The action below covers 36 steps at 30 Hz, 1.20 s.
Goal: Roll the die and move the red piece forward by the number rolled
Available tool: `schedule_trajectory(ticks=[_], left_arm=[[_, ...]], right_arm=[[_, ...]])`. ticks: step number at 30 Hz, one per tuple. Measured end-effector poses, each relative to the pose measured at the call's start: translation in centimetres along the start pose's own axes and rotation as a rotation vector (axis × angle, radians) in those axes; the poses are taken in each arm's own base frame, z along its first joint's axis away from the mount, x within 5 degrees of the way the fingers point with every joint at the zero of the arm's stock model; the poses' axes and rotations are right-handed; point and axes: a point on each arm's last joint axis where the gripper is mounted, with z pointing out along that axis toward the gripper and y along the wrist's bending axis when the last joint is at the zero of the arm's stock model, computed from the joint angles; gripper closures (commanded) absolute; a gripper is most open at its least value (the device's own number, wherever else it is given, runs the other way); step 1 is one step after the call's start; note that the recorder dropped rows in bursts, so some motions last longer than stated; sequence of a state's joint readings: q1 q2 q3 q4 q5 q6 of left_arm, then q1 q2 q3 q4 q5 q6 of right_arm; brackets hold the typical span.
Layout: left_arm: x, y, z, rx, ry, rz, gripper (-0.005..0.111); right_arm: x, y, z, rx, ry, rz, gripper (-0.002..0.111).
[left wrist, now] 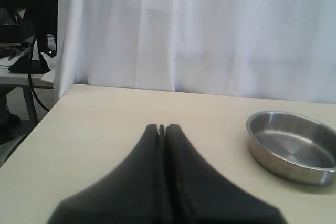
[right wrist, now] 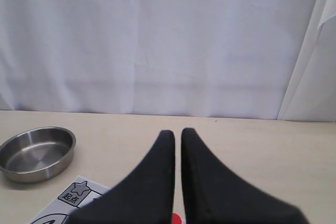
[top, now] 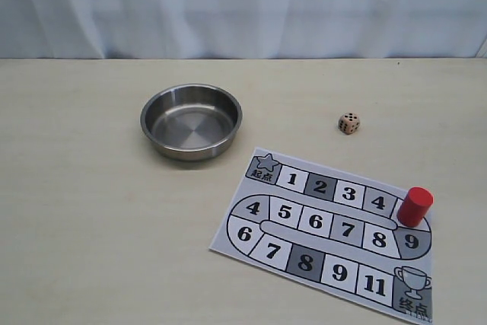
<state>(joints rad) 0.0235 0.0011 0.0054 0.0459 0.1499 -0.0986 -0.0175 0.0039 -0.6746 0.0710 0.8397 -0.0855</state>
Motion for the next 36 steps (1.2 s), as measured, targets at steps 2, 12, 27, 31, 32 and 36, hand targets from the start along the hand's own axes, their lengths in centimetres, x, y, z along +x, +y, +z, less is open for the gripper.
schedule_trajectory(ticks=[2, 12, 27, 31, 32, 36], left_arm=[[0.0, 0.0, 0.0, 0.0, 0.0, 0.0, 0.107], [0.0, 0.0, 0.0, 0.0, 0.0, 0.0, 0.107], [0.0, 0.0, 0.0, 0.0, 0.0, 0.0, 0.107], [0.0, 0.0, 0.0, 0.0, 0.0, 0.0, 0.107], [0.0, 0.0, 0.0, 0.0, 0.0, 0.0, 0.107], [0.0, 0.0, 0.0, 0.0, 0.0, 0.0, 0.107]], right_arm=[[0.7, 0.0, 0.9, 0.0, 0.002, 0.003, 0.104], [2.4, -0.3, 3.6, 0.022, -0.105, 0.0, 0.104], [9.7, -0.5, 8.3, 0.063, -0.193, -0.042, 0.104], [13.2, -0.5, 9.2, 0.055, -0.064, -0.003, 0.104], [13.4, -0.5, 9.2, 0.054, -0.046, 0.012, 0.104], [13.8, -0.4, 9.2, 0.053, -0.001, 0.051, 0.104]])
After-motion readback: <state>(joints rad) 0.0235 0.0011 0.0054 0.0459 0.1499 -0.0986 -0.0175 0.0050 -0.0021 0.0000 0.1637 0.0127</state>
